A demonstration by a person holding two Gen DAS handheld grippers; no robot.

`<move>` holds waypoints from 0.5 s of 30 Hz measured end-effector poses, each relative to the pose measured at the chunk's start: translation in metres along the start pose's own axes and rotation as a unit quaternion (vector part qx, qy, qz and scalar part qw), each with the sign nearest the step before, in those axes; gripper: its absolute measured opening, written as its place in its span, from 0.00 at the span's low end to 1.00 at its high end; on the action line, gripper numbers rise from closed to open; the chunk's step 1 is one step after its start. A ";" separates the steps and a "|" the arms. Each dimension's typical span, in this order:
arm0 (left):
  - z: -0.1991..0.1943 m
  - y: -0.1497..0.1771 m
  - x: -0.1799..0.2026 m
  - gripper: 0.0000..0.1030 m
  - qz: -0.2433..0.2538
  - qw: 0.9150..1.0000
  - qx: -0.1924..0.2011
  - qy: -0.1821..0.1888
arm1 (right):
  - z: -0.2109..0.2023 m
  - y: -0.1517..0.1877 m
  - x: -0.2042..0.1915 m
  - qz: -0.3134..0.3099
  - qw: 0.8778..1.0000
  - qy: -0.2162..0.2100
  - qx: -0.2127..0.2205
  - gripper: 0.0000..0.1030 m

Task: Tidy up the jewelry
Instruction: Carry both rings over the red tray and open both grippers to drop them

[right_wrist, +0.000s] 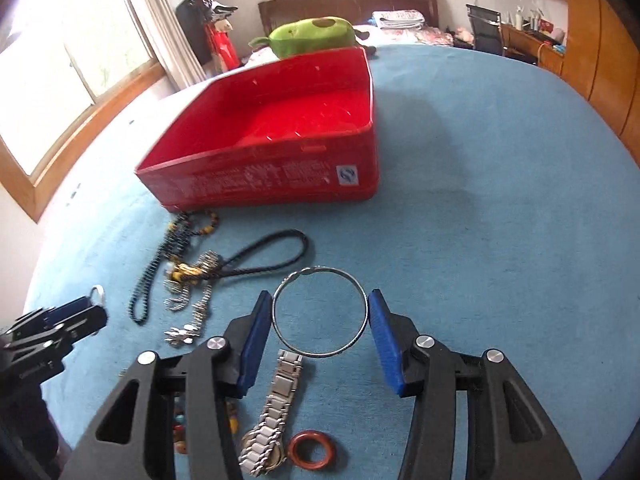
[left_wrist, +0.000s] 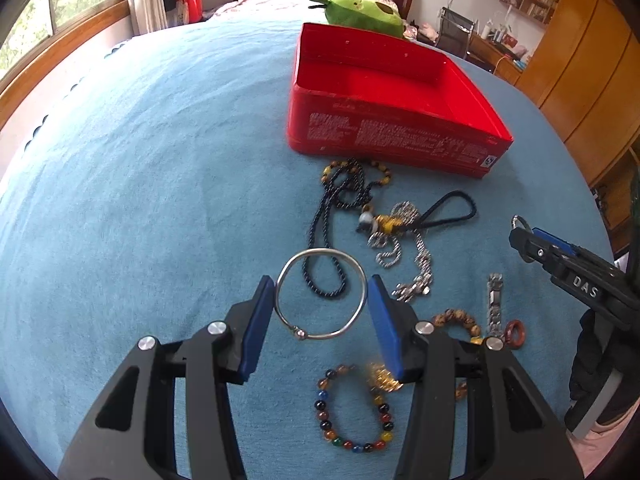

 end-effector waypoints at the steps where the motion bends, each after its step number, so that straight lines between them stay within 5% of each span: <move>1: -0.003 -0.007 0.002 0.45 0.004 1.000 0.004 -0.002 | -0.006 -0.005 -0.001 -0.003 1.000 -0.001 0.008 0.48; 9: -0.012 -0.097 0.031 0.46 0.014 0.996 0.082 0.026 | -0.012 -0.084 -0.025 -0.013 0.998 -0.021 0.063 0.48; 15: 0.034 -0.136 0.040 0.46 0.006 0.996 0.074 0.054 | 0.047 -0.123 -0.026 -0.001 0.998 -0.032 0.049 0.48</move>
Point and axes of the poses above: each gripper's, at about its wrist camera, not at the fingertips, and z roughly the way its jaws point, x to its right, y to its underside, the point moved 2 cm from there along z, roughly the way its jaws point, and after that the axes turned 5 degrees about x, right-handed, at the moved point
